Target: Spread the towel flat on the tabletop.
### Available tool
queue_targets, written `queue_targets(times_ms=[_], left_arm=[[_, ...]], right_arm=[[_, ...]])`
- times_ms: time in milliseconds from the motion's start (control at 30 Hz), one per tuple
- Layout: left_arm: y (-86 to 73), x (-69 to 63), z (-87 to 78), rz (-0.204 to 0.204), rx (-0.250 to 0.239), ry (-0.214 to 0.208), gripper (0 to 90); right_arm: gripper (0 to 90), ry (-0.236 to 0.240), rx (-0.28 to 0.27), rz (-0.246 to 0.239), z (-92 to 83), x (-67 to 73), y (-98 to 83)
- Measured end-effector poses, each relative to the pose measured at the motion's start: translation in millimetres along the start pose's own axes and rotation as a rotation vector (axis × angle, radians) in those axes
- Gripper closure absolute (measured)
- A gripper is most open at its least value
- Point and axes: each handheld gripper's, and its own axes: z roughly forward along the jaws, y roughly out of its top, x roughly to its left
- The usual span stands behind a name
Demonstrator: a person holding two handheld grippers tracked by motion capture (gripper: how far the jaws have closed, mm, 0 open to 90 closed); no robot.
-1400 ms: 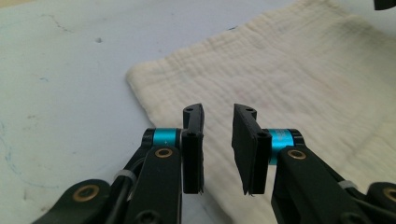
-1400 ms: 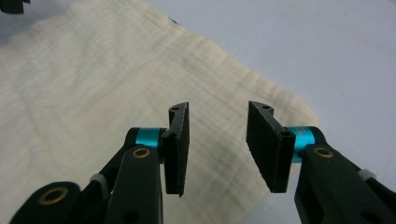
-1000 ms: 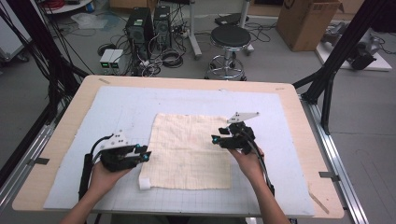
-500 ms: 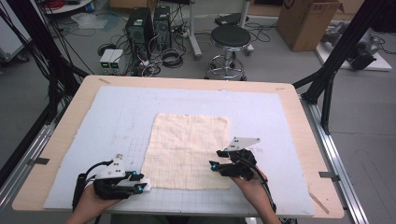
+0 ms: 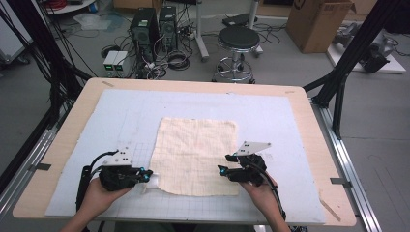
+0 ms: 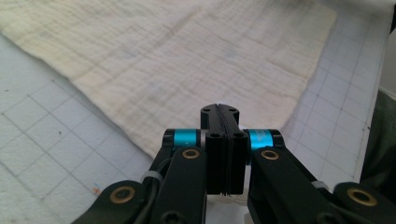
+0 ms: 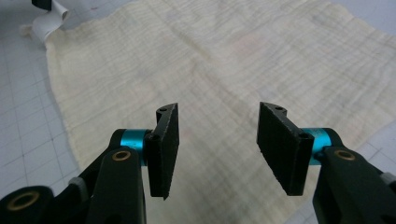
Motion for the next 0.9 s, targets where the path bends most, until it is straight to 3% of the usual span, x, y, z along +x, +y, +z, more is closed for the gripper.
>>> queue_targets(times_ms=[100, 200, 367, 500, 567, 600, 667, 900], left_arm=[[-2.2, 4.2, 5.1, -0.014, 0.030, 0.004, 88.7], [-8.0, 1.3, 12.1, -0.013, 0.065, -0.043, 88.1], [-19.8, -7.7, 18.5, 0.029, 0.128, -0.084, 86.6], [-24.4, -6.2, 16.0, 0.023, 0.103, -0.086, 82.3], [-23.5, -4.5, 13.4, 0.017, 0.075, -0.079, 72.8], [-22.8, -3.8, 11.8, 0.008, 0.052, -0.080, 72.3], [-20.9, -1.8, 9.1, -0.006, 0.010, -0.064, 69.8], [-15.6, 10.6, 7.4, -0.050, -0.067, 0.008, 60.7]], right_arm=[[48.8, -0.003, 0.005, -0.003, 1.0, 0.4, -0.2], [48.8, -0.002, 0.004, -0.003, 1.5, 0.6, -0.8], [48.3, 0.001, 0.003, -0.009, 2.2, 0.7, -1.0], [48.3, 0.005, 0.014, -0.003, 3.4, 0.5, -2.0], [47.5, 0.009, 0.011, 0.001, 3.8, 0.3, -2.3], [47.0, 0.012, 0.005, -0.002, 3.7, -0.3, -2.2], [46.1, 0.017, -0.004, 0.009, 2.2, 0.2, -2.0], [39.7, 0.025, -0.033, 0.028, 0.1, -3.8, -1.9]])
